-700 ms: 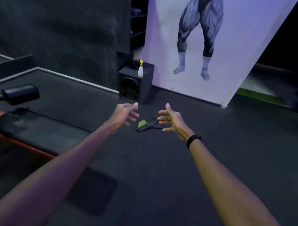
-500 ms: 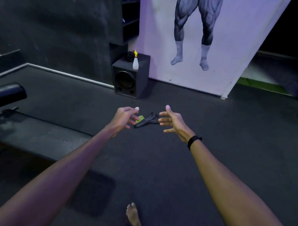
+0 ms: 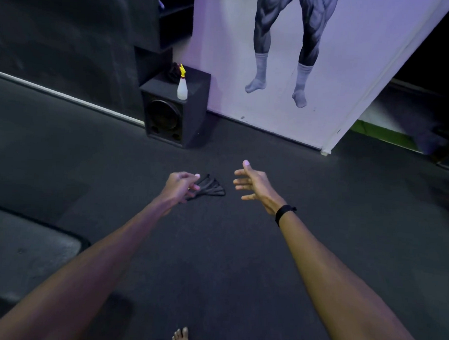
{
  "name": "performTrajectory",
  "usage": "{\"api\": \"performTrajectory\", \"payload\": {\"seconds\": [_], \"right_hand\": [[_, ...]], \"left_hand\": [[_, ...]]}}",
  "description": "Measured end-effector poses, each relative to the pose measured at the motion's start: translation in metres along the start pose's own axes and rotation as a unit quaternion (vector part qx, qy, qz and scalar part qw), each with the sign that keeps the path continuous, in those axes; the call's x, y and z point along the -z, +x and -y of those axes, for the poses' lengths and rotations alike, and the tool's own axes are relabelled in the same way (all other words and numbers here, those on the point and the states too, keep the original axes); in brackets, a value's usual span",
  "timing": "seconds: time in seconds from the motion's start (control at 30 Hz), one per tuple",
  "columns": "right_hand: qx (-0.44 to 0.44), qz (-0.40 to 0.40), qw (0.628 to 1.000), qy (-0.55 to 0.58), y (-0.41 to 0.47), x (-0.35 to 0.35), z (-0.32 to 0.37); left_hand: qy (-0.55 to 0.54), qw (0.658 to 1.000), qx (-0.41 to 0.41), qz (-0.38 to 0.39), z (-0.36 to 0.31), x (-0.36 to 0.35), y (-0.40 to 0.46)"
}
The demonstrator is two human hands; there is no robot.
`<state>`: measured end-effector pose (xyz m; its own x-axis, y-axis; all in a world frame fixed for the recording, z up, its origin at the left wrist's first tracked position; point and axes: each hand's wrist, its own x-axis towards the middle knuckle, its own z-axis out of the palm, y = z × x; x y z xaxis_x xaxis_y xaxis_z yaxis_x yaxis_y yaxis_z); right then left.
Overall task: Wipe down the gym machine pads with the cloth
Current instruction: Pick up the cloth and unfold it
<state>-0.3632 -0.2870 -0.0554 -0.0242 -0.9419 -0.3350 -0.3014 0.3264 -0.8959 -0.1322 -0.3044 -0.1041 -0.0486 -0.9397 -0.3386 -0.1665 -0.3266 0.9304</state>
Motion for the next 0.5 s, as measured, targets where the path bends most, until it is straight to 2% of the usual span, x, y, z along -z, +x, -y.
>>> {"api": "performTrajectory", "payload": {"seconds": [0.23, 0.5], "right_hand": [[-0.026, 0.031, 0.999, 0.006, 0.107, 0.013, -0.009], [-0.046, 0.079, 0.996, 0.003, 0.274, 0.046, -0.014]], "left_hand": [[0.025, 0.997, 0.057, -0.034, 0.002, -0.021, 0.093], [0.028, 0.989, 0.106, -0.094, -0.001, -0.053, 0.237]]}}
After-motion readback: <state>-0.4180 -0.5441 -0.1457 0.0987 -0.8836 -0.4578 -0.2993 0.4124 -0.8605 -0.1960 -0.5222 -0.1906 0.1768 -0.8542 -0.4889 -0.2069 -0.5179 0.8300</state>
